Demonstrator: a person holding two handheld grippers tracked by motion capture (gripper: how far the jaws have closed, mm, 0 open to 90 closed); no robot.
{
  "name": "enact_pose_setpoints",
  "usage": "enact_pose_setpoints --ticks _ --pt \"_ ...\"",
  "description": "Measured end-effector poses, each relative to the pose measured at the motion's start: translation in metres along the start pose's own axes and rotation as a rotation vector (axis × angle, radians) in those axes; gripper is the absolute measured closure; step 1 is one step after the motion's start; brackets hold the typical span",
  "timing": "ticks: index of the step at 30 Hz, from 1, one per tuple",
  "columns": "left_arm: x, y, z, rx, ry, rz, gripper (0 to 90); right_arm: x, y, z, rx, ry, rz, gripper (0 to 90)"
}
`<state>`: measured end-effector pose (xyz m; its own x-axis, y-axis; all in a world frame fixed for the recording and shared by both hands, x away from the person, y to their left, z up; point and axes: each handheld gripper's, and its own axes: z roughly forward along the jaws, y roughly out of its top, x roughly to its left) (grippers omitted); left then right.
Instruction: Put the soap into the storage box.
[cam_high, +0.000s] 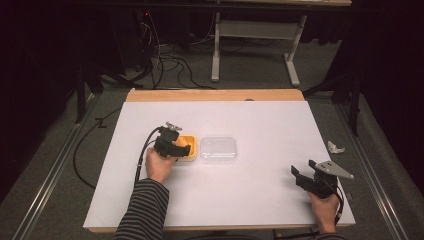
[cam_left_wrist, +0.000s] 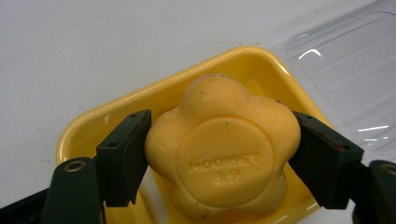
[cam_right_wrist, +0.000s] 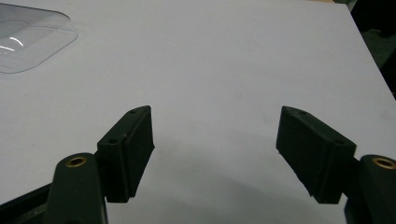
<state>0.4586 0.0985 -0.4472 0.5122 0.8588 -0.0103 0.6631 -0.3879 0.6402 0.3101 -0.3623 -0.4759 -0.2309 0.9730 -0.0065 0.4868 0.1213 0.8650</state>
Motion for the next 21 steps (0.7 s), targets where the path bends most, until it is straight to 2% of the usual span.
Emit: enact_pose_setpoints --ticks 4,12,21 --pt "0.0 0.0 0.004 -0.002 -0.007 -0.009 26.0 0.0 0.0 0.0 0.0 0.001 -0.002 27.5" --pt "-0.003 -0.001 0.006 -0.008 0.009 0.002 25.7 0.0 0.0 0.0 0.001 0.003 0.002 27.5" --pt "-0.002 0.0 -0.005 -0.067 0.007 -0.013 23.2 0.0 0.0 0.001 0.007 0.004 -0.002 27.5"
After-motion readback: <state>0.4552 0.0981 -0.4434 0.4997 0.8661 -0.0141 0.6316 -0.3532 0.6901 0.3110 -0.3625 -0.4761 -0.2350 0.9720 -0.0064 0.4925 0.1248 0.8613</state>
